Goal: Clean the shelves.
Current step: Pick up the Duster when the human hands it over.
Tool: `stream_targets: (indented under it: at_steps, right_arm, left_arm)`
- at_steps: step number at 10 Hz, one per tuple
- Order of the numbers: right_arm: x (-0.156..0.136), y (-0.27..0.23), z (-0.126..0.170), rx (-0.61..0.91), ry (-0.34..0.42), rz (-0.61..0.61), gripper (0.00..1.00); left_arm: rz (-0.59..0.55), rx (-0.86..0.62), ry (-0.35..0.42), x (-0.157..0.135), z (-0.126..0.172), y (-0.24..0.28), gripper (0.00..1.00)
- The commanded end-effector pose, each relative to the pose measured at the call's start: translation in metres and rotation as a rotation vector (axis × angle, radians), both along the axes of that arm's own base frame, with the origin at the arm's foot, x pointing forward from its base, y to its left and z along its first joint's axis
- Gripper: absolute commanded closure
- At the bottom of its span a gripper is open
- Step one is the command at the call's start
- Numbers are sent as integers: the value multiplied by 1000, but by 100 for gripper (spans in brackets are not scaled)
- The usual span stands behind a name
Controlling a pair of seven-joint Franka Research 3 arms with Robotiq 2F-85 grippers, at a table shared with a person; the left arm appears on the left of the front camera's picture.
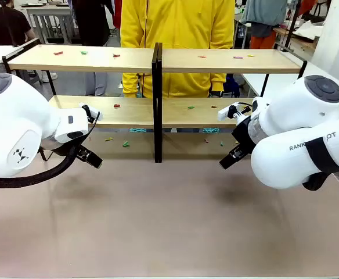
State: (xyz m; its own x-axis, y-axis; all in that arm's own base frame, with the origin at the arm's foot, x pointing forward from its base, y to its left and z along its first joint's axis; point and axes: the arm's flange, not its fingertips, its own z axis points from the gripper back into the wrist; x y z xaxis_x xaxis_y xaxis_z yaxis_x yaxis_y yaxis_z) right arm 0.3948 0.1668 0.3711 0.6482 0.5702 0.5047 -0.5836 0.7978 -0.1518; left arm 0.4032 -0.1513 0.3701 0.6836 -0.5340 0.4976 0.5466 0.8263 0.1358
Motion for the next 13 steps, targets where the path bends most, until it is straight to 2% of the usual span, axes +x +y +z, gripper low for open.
stream_targets:
  at_steps: [1,11,12,13]
  right_arm:
    - [0,0,0,0,0,0,0]
    - [0,0,0,-1,0,0,0]
    - [-15,-3,18,-23,46,79,0]
    - [-37,-26,45,11,86,105,0]
  left_arm:
    - [0,0,0,0,0,0,0]
    - [0,0,0,0,0,0,0]
    - [-161,-87,17,-62,6,82,0]
    - [-263,-112,22,-141,16,178,0]
